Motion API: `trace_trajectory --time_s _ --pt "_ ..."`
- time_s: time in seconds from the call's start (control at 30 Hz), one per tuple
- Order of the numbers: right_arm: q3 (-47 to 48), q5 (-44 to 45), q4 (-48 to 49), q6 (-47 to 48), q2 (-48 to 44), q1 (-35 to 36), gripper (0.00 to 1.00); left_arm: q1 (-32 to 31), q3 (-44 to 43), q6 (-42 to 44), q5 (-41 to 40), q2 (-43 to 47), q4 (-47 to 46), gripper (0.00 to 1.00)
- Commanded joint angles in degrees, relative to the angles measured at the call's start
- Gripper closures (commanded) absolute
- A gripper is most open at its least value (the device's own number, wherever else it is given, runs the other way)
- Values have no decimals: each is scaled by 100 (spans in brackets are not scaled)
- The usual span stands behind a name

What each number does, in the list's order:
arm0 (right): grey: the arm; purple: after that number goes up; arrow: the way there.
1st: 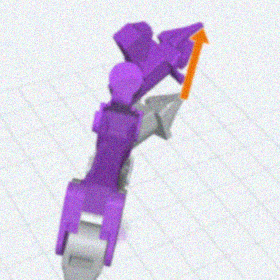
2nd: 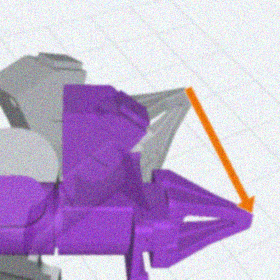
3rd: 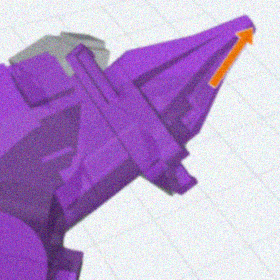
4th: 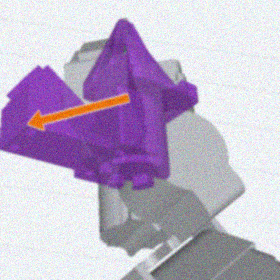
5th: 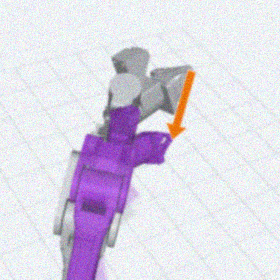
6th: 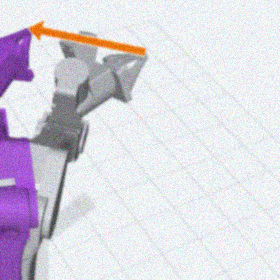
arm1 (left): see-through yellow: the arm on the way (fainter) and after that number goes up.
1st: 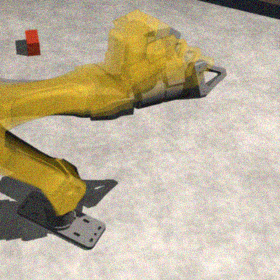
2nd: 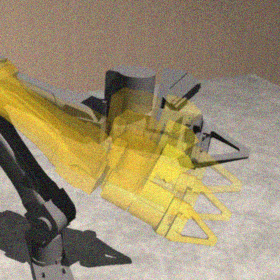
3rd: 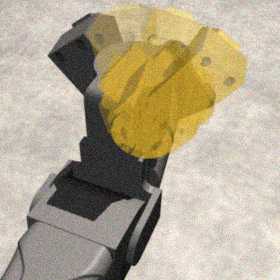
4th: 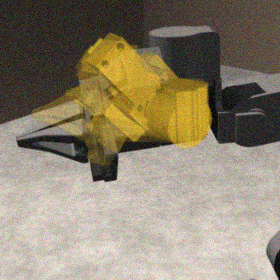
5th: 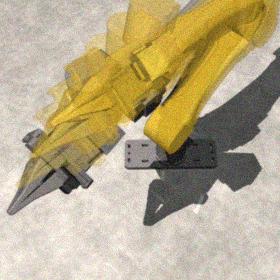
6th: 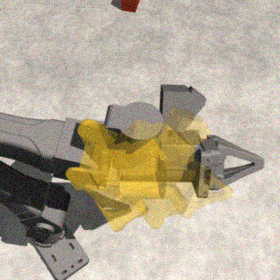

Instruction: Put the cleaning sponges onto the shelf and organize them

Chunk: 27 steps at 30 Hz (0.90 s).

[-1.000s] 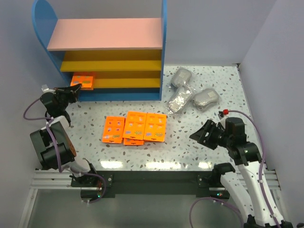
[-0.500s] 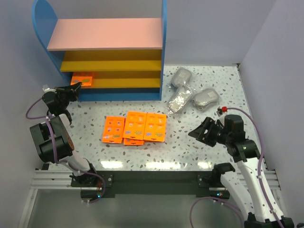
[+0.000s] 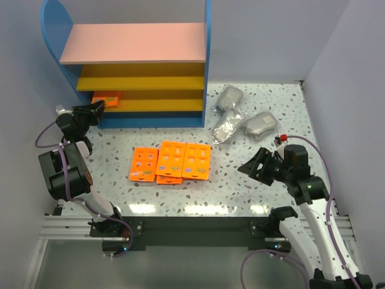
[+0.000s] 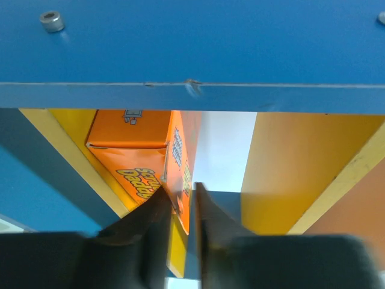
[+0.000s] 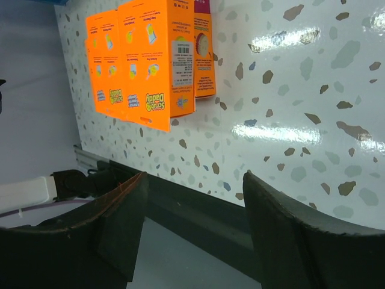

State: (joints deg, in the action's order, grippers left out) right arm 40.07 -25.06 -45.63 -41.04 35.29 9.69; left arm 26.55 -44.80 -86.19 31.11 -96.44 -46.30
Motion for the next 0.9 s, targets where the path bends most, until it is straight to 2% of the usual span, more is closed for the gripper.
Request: trace_trajectory --time_s 0.0,0.03,0.13,0.2,0.23,0.3,0.37,0.4,0.5,0.53,0.6,0.63,0.73,0.87 --pt "229 -78 124 113 22 -3 32 -18 -73 -73 17 2 -485 66" --pt "229 -78 133 105 22 -3 32 -9 -30 -91 35 46 -502 55" --pt "246 -87 133 87 -30 -3 31 0 155 -12 61 423 -380 39" --pt "246 -61 133 70 -66 -3 30 8 251 58 96 652 -248 35" --pt "255 -61 124 69 -75 6 30 17 304 102 123 775 -30 26" --pt "273 -26 89 69 -127 -3 29 35 506 339 193 1275 322 22" --pt "290 36 1 78 -171 6 28 52 603 959 255 1941 1479 19" --pt "290 54 -8 78 -224 -2 27 44 621 1260 237 2189 2598 18" --pt "247 115 -95 78 -303 -3 26 53 726 2447 -25 3208 4379 15" --pt "229 124 -122 70 -355 -3 26 53 805 2693 -113 3463 5463 14" --pt "211 159 -166 78 -391 -3 25 61 1103 3274 -359 4166 6358 13" --pt "203 159 -201 87 -400 -3 25 61 1261 3397 -386 4386 7040 6" --pt "194 177 -280 157 -400 -3 24 9 1920 3855 -413 5055 8106 1" --pt "264 247 -438 324 -382 -3 23 0 2580 4285 -518 5565 8883 0"
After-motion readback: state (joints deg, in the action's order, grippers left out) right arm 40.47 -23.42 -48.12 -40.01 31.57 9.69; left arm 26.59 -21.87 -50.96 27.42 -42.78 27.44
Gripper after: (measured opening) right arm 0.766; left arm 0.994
